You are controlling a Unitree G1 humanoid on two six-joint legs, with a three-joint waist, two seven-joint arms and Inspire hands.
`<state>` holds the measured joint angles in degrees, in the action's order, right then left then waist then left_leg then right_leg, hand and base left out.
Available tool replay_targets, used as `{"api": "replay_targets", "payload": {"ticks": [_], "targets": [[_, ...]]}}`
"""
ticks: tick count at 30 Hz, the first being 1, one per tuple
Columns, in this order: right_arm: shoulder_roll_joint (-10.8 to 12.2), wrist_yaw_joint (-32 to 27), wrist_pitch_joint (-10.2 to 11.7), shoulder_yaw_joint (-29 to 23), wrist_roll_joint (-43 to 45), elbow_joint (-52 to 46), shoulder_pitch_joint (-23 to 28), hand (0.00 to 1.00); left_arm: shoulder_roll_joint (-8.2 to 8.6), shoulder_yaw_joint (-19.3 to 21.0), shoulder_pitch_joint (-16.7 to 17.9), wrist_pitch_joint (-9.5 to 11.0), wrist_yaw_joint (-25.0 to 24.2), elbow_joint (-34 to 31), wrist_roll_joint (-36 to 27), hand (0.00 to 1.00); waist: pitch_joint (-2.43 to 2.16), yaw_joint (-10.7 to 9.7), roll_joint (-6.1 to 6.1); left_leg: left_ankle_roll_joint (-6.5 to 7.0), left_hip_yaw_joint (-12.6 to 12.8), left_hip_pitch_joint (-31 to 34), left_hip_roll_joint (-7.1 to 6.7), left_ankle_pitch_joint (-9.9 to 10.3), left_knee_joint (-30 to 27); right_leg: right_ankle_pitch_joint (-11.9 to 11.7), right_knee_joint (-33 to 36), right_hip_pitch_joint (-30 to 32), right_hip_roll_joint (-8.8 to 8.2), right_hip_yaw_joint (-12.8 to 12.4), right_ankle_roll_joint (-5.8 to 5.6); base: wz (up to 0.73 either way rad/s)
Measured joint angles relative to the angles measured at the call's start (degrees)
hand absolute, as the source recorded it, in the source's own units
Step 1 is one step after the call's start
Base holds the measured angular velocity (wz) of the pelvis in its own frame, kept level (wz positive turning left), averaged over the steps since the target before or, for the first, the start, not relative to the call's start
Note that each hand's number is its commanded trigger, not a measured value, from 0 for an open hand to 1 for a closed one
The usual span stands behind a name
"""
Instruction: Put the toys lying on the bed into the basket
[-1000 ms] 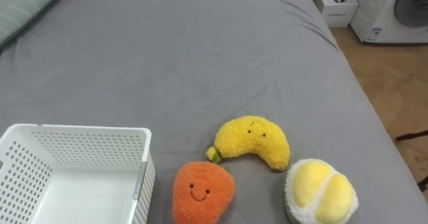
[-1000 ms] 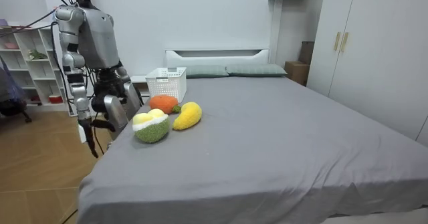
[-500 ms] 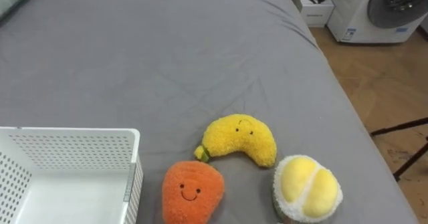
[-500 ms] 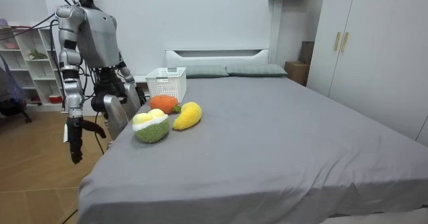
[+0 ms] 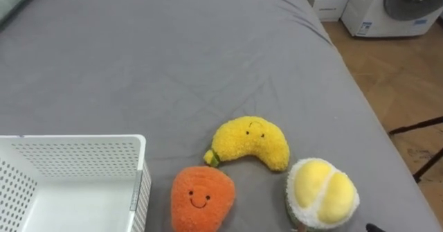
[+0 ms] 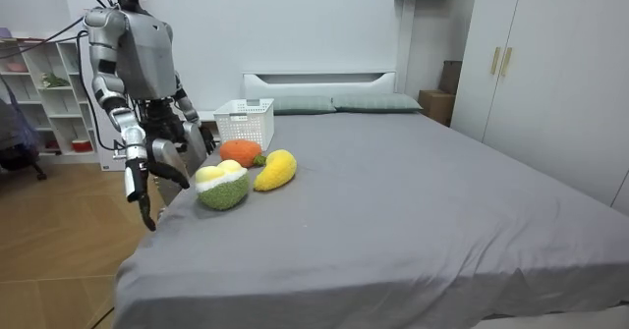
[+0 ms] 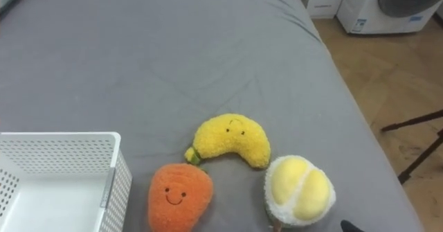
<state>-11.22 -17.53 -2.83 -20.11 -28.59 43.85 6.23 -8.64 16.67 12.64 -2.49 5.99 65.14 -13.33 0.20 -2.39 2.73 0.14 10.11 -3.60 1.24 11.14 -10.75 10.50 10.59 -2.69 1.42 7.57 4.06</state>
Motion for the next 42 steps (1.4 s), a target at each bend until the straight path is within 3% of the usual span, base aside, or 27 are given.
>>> {"api": "replay_targets", "payload": {"ticks": [5, 7, 12, 21, 32, 37, 42], "targets": [[-0.05, -0.85, 0.29, 3.62, 4.64, -8.62, 0.08, 0.00, 0.00, -0.85, -0.22, 0.11, 0.04, -0.10, 0.69, 0.00, -0.12, 1.13, 0.68, 0.09, 0.00, 0.16, -0.07, -0.10, -0.02, 0.05, 0.09, 0.21, -0.19, 0.28, -0.02, 0.01], [-0.11, -1.15, 0.77, 4.40, 4.87, -13.52, -0.05, 0.00, -0.11, -0.85, 0.25, 0.16, 0.07, -1.73, 0.75, 0.00, -0.41, 1.50, 0.96, 0.15, -0.02, 0.47, -0.08, -0.16, -0.08, 0.01, 0.05, 0.46, -0.24, 0.41, -0.02, 0.02], [-0.11, -1.06, 1.43, 8.53, 5.70, -16.03, -0.41, 0.00, -0.28, -1.27, 0.42, 0.16, 0.65, -2.53, 1.84, 0.00, -0.63, 2.90, 2.01, 0.16, -0.86, 0.58, 0.00, -0.17, -0.06, 0.02, 0.01, 0.45, -0.32, 0.54, -0.03, 0.02], [-0.09, 1.18, 1.43, 13.27, 8.79, -20.20, -0.62, 0.00, 0.04, -2.37, 0.60, -0.02, 0.67, -3.73, 2.88, 0.00, -0.28, 4.36, 1.41, 0.21, -0.88, 0.47, -0.36, -0.19, -0.04, -0.02, -0.04, 0.11, -0.39, 0.62, -0.16, 0.01], [-0.11, 2.23, 1.44, 14.34, 14.05, -19.74, -0.52, 0.00, 0.65, -2.39, 1.09, -0.01, 1.30, -4.16, 2.79, 0.00, -0.23, 4.08, 1.13, 0.21, -1.95, 0.84, -0.50, -0.19, 0.02, -0.26, -0.89, -0.57, -0.45, 1.97, -0.20, 0.06], [-0.09, 3.85, 1.10, 14.35, 16.52, -14.33, -0.49, 0.00, 0.59, -2.32, 1.41, -0.06, 2.13, -4.14, 3.61, 0.00, -0.17, 4.05, 1.32, 0.24, -2.52, 0.55, -0.66, -0.20, -0.06, -0.19, -1.31, -1.17, -0.61, 2.66, -0.26, 0.07], [-0.19, 7.50, -0.53, 14.31, 18.18, -7.53, -0.50, 0.00, 0.46, -2.13, 1.68, -1.18, 2.46, -4.50, 5.62, 0.00, -0.72, 4.14, 2.38, 0.31, -2.57, 0.83, -0.73, -0.25, -0.16, -0.22, -1.69, -1.11, -0.70, 2.79, -0.33, 0.00]]}}
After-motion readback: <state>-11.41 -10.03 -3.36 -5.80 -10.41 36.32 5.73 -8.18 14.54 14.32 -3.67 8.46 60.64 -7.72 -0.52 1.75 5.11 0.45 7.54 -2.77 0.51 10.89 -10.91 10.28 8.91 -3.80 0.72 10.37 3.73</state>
